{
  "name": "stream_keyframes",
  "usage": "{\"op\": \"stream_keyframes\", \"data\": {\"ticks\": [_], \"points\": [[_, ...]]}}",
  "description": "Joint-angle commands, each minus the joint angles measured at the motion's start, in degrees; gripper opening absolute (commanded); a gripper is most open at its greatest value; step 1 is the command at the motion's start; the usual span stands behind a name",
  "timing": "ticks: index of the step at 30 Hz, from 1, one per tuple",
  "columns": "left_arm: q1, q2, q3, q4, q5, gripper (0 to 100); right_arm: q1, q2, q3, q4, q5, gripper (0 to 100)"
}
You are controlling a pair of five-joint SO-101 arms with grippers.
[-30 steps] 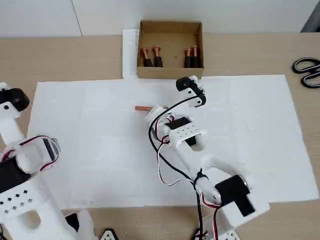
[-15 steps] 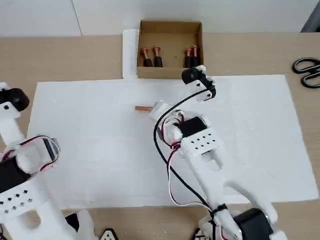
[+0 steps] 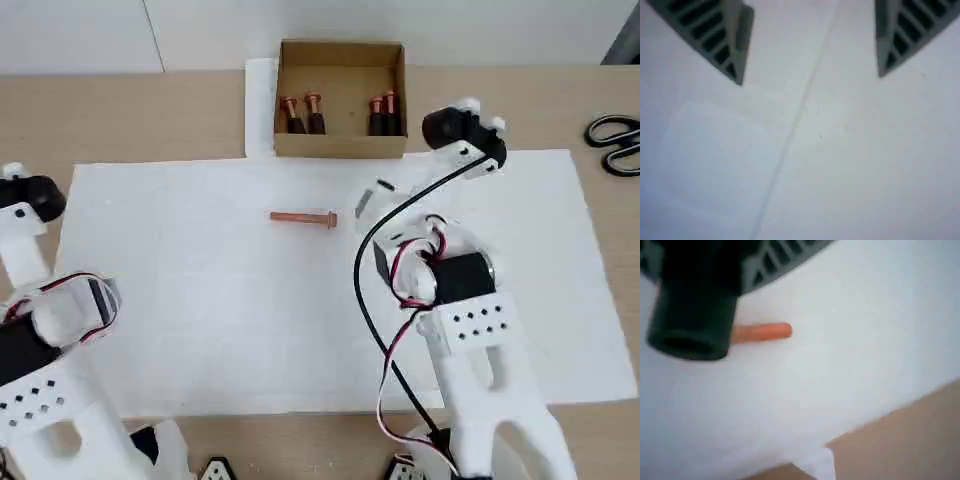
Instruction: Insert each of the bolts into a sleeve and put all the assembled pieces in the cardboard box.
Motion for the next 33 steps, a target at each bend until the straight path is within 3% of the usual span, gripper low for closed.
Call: {"op": "stream_keyframes", "data": {"ticks": [1, 4, 12, 19, 33], "points": [[2.73, -0.26, -0.40, -0.53, -1.67, 17, 0.57, -2.77, -1.32, 3.56, 12.66, 0.7], [4.84, 0.70, -3.03, -0.18, -1.67, 17, 0.75, -2.77, -1.41, 5.23, 25.32, 0.7], [5.54, 14.15, -15.87, 2.90, -1.58, 17, 0.75, -2.77, -1.67, 5.67, 34.99, 0.4], [11.16, 21.10, -19.74, 2.81, -1.58, 17, 1.63, -0.13, -1.32, 5.49, 37.71, 0.4], [26.11, 40.09, -29.23, 2.20, -1.93, 17, 4.44, 24.57, -10.73, 7.08, 36.66, 2.4]]}}
